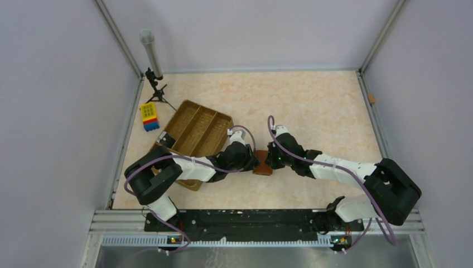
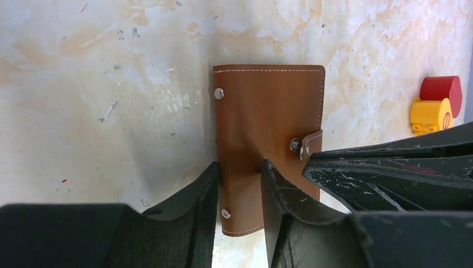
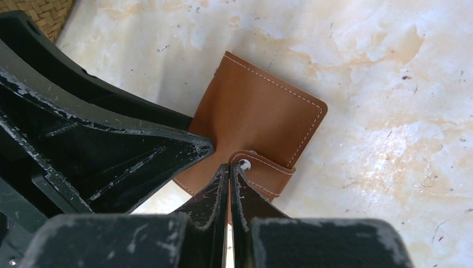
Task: Put the credit cards into the card holder
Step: Close the card holder at the center of the board.
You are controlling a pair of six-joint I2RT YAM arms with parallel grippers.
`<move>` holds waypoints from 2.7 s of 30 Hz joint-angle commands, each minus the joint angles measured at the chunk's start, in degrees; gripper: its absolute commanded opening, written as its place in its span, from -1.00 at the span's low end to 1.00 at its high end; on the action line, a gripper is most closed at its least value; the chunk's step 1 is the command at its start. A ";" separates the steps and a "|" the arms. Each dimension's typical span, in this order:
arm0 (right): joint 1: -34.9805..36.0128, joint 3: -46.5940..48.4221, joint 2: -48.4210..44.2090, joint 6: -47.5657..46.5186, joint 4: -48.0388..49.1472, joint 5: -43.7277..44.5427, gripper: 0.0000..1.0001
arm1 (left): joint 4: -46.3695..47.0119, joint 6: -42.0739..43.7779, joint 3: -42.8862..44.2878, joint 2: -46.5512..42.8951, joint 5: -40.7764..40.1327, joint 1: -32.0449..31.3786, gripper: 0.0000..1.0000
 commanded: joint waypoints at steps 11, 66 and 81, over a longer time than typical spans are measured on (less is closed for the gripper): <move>-0.73 1.11 0.45 -0.64 -0.41 1.46 -1.00 | -14.59 3.63 2.05 4.00 -4.76 -1.76 -0.29; -21.84 -12.63 11.86 13.38 16.72 -18.62 -1.00 | -20.80 6.81 8.76 -1.19 -6.38 -1.99 -0.25; -25.28 -15.30 19.29 18.67 24.93 -21.04 -1.00 | -17.81 13.67 24.91 10.91 2.12 5.69 -0.24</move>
